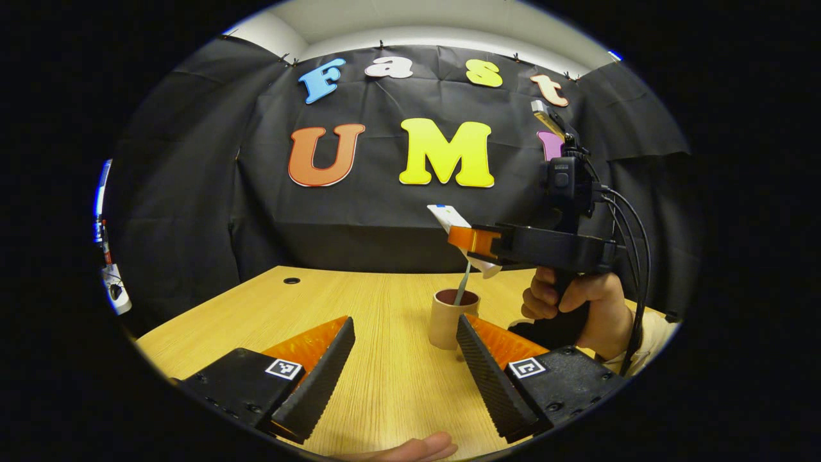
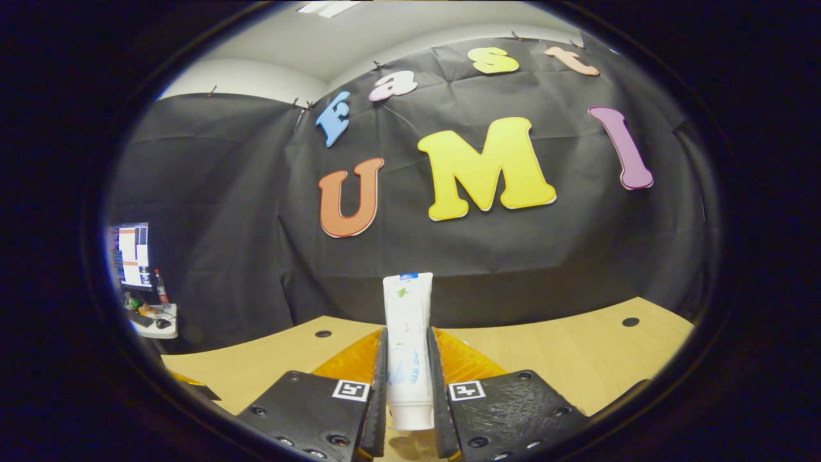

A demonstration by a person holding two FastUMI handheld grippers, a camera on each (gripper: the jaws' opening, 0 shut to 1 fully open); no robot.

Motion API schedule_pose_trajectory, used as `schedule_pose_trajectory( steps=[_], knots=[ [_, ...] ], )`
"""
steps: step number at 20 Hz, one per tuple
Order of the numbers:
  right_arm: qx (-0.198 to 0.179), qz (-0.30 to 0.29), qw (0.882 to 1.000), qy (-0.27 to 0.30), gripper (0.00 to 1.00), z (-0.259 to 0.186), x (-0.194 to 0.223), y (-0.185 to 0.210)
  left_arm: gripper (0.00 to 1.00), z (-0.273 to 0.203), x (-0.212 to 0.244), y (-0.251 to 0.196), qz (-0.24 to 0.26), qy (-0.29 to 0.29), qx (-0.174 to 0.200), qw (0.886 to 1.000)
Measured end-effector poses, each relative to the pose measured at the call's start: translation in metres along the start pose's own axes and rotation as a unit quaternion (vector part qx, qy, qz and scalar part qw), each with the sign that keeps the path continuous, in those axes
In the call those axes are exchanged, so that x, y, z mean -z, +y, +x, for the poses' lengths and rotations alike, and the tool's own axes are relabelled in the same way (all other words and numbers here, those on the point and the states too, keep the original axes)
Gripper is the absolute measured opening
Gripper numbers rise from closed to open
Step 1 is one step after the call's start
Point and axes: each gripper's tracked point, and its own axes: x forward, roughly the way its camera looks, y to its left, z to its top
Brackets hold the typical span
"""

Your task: Put the toothbrush and toothpaste on the desktop into the cup, then pick up the cup and place it on the coaster on the desktop.

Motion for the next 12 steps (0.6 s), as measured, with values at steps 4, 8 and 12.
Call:
schedule_pose_trajectory(
  steps=[4,8,12],
  knots=[
    [0.009,0.014,1.000,0.008,0.31,0.007,0.009,-0.008,1.00,0.000,-0.001,0.010,-0.005,0.000,-0.008,1.000],
    [0.013,0.017,1.000,0.013,0.31,0.009,0.014,-0.012,1.00,0.003,0.003,0.011,-0.011,0.001,-0.008,1.000],
    [0.015,0.017,1.000,0.016,0.33,0.011,0.018,-0.015,1.00,0.005,0.008,0.010,-0.018,0.011,-0.002,1.000]
  ],
)
